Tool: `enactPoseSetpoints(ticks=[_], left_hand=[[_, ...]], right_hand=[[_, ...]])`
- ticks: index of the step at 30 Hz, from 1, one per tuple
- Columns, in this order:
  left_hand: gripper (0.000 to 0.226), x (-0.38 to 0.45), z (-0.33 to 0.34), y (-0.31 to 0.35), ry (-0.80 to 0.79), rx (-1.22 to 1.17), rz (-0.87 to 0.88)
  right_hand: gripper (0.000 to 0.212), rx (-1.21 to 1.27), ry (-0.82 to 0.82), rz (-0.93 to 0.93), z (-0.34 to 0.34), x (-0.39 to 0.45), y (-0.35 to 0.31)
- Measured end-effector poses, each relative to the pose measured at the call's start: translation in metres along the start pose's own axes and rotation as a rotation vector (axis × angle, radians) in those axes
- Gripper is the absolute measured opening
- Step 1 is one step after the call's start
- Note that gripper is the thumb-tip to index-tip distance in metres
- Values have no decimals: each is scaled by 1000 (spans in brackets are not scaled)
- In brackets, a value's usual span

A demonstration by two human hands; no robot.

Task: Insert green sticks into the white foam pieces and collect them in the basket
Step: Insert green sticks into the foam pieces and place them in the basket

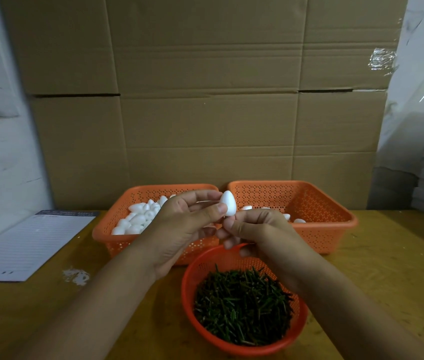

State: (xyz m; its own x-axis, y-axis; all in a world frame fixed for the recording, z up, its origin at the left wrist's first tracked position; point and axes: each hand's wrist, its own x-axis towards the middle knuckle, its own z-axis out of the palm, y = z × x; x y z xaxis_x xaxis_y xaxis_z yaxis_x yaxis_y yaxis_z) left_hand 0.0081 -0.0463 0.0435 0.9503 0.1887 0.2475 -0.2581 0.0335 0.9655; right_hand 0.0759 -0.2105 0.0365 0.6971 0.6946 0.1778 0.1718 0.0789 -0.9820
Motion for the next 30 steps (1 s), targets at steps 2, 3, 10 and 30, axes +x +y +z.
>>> enactPoseSetpoints(ticks=[2, 3, 10, 30], left_hand=[[56, 0, -1, 0, -12, -25, -6], [57, 0, -1, 0, -19, -29, -9], [52, 1, -1, 0, 30, -50, 0], [55, 1, -2, 1, 12, -77, 18]], right_hand=[[18, 20, -16, 4, 0, 0, 0], [18, 28, -15, 4, 0, 0, 0], [15, -50, 111, -59, 1, 1, 0], [15, 16, 50, -18, 0, 0, 0]])
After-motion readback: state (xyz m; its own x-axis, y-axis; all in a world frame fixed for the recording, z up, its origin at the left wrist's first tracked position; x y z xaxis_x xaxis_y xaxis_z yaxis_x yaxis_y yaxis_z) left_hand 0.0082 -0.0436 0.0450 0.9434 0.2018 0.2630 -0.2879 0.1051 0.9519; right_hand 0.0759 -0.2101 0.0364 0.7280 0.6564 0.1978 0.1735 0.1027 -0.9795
